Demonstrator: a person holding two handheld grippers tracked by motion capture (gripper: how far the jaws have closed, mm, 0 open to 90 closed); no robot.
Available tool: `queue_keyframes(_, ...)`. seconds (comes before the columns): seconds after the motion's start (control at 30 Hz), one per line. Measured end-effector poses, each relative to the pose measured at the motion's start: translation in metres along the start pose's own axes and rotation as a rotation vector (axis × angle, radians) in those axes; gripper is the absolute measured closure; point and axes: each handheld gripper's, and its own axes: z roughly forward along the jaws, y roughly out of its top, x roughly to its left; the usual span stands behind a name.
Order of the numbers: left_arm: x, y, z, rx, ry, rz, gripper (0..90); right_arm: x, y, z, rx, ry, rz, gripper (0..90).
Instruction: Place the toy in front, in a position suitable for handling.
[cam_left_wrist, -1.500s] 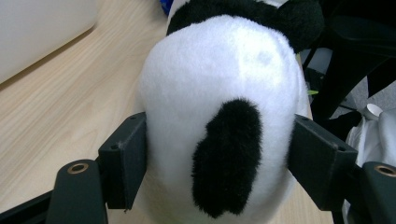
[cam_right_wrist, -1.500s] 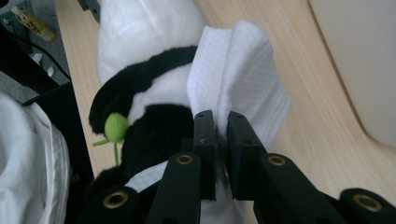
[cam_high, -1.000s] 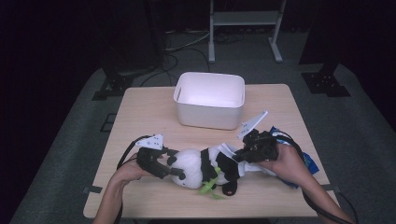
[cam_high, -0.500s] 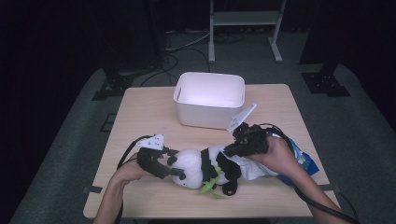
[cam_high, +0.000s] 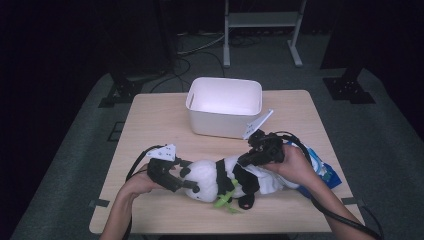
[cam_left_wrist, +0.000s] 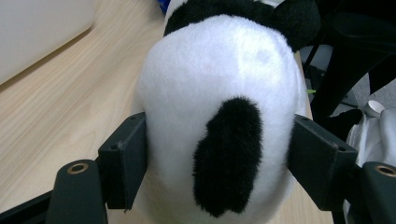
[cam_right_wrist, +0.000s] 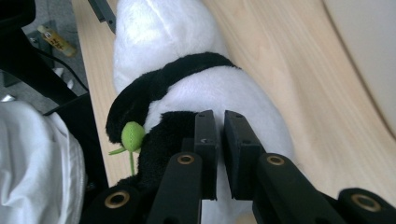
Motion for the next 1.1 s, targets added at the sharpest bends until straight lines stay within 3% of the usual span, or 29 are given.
queue_keyframes(0.13, -0.001, 0.000, 0.000, 0.001, 0.001, 0.003, 26.0, -0.002, -0.002, 0.002, 0.009, 0.020, 0.021, 86.3)
queue_keyframes(0.33, 0.000, 0.000, 0.000, 0.003, -0.001, 0.007, 26.4, -0.002, 0.004, -0.008, -0.038, 0.010, 0.008, 89.1)
queue_keyframes(0.47, 0.000, 0.001, 0.000, 0.004, 0.000, 0.006, 26.3, 0.006, 0.027, -0.015, -0.080, -0.013, -0.030, 89.0)
queue_keyframes(0.63, 0.000, 0.000, -0.001, 0.007, -0.001, 0.012, 26.3, 0.021, 0.066, -0.009, -0.153, 0.027, -0.091, 88.8)
queue_keyframes(0.77, 0.000, -0.001, -0.002, 0.008, -0.003, 0.015, 26.3, 0.031, 0.088, 0.007, -0.164, 0.068, -0.117, 88.4)
queue_keyframes(0.9, 0.000, -0.002, -0.002, 0.008, -0.006, 0.018, 26.3, 0.031, 0.085, 0.016, -0.120, 0.039, -0.126, 88.3)
queue_keyframes(1.1, 0.000, -0.001, -0.002, 0.006, -0.005, 0.012, 26.3, 0.017, 0.053, 0.015, -0.060, -0.017, -0.092, 88.1)
